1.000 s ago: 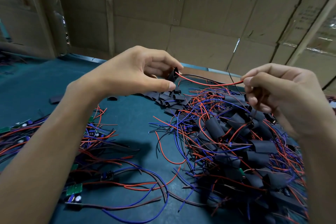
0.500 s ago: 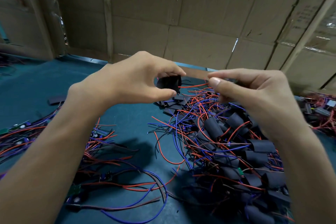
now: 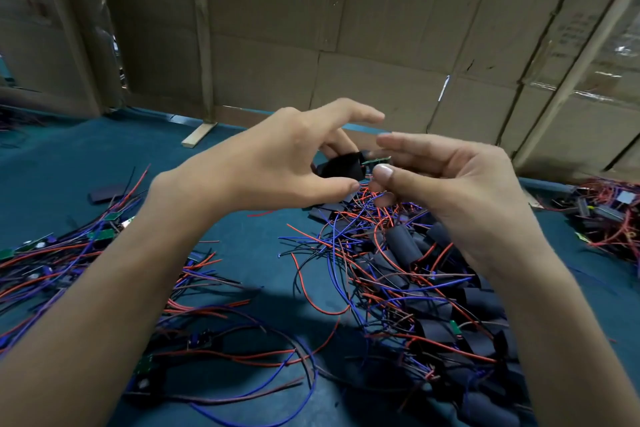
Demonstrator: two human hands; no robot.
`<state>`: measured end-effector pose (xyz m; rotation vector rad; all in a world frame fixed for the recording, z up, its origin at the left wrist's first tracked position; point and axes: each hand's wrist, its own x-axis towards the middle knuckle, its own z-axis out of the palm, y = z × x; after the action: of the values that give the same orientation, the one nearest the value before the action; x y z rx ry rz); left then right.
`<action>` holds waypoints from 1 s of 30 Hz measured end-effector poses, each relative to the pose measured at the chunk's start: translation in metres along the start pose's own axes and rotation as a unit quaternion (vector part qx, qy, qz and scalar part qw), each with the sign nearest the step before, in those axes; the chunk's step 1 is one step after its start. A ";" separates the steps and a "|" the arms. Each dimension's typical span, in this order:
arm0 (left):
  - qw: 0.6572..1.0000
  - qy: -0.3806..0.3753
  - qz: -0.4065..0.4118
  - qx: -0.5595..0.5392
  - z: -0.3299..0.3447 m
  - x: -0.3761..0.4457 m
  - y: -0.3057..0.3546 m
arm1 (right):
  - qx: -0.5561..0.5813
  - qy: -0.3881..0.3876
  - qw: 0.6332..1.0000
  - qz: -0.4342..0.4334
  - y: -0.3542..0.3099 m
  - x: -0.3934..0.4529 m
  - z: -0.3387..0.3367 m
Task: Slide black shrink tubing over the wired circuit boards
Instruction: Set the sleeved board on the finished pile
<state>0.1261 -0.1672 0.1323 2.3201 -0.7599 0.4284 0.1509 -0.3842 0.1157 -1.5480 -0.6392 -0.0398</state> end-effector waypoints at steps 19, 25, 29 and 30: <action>1.000 -0.007 -0.017 -0.024 -0.003 -0.001 0.002 | -0.008 0.007 1.000 -0.014 -0.004 0.001 -0.005; 1.000 0.001 -0.005 -0.021 -0.001 0.000 0.003 | -0.025 -0.003 0.999 -0.026 -0.003 0.000 -0.003; 0.998 -0.007 0.000 -0.058 0.002 0.001 0.001 | 0.004 0.023 0.999 -0.047 -0.001 0.001 -0.001; 0.997 -0.010 0.005 -0.072 0.002 0.001 0.001 | 0.006 0.027 0.998 -0.050 -0.001 0.002 -0.001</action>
<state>0.1264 -0.1694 0.1317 2.1903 -0.7859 0.3443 0.1521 -0.3846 0.1174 -1.4974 -0.6725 -0.1511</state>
